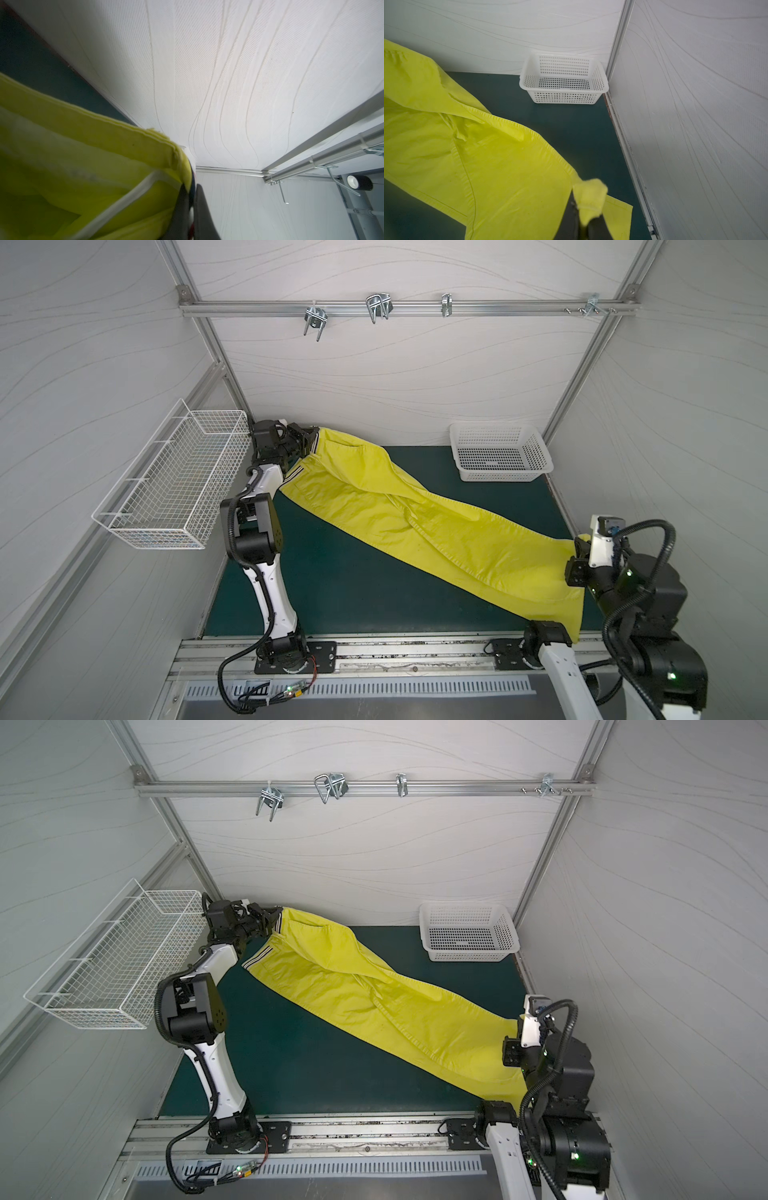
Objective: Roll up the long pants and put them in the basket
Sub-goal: Fold the long pant at the center of the board.
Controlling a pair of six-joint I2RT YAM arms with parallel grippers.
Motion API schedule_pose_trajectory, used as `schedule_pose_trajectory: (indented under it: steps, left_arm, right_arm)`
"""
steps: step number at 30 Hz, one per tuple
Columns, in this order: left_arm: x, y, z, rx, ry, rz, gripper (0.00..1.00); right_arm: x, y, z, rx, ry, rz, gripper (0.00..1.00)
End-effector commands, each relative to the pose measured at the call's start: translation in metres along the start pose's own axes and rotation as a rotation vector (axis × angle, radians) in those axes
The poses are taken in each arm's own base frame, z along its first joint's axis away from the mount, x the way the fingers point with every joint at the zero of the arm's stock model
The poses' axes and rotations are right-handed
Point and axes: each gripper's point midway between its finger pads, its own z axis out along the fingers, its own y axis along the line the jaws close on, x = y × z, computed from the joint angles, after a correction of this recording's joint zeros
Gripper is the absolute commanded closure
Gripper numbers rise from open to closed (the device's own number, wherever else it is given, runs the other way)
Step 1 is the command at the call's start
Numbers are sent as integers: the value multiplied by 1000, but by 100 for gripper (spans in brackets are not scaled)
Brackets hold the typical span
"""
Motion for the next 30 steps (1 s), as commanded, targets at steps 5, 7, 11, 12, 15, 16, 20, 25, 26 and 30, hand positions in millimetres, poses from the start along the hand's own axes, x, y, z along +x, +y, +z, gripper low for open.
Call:
schedule_pose_trajectory:
  steps: [5,7,11,12,15,16,20,25,26,30]
  left_arm:
    - [57,-79,77,65,89,172,100]
    - [67,-86,101,80,97,161,100]
    - [73,-100,134,171,100,69,100]
    - [71,-109,137,209,97,47,100]
    - [60,-142,121,324,92,28,100]
    - [53,-155,109,360,93,30,100]
    - [16,-186,44,468,43,54,100]
    - [-15,-157,-17,415,-19,64,100]
    - [-13,-149,-21,400,-10,80,100]
    - [-8,-106,-29,324,-15,59,100]
  right_arm:
    - [-27,-25,63,124,11,49,100]
    - [-32,-36,73,167,13,64,100]
    - [-50,-59,76,237,-13,138,100]
    - [-59,-66,70,260,-36,151,100]
    - [-92,-77,46,294,-112,133,100]
    - [-103,-76,35,291,-136,118,100]
    - [-132,-65,-10,259,-239,66,100]
    - [-120,-11,-37,-17,-281,36,100]
    - [-105,1,-31,-82,-230,44,100]
    - [-49,25,-18,-183,-106,69,100]
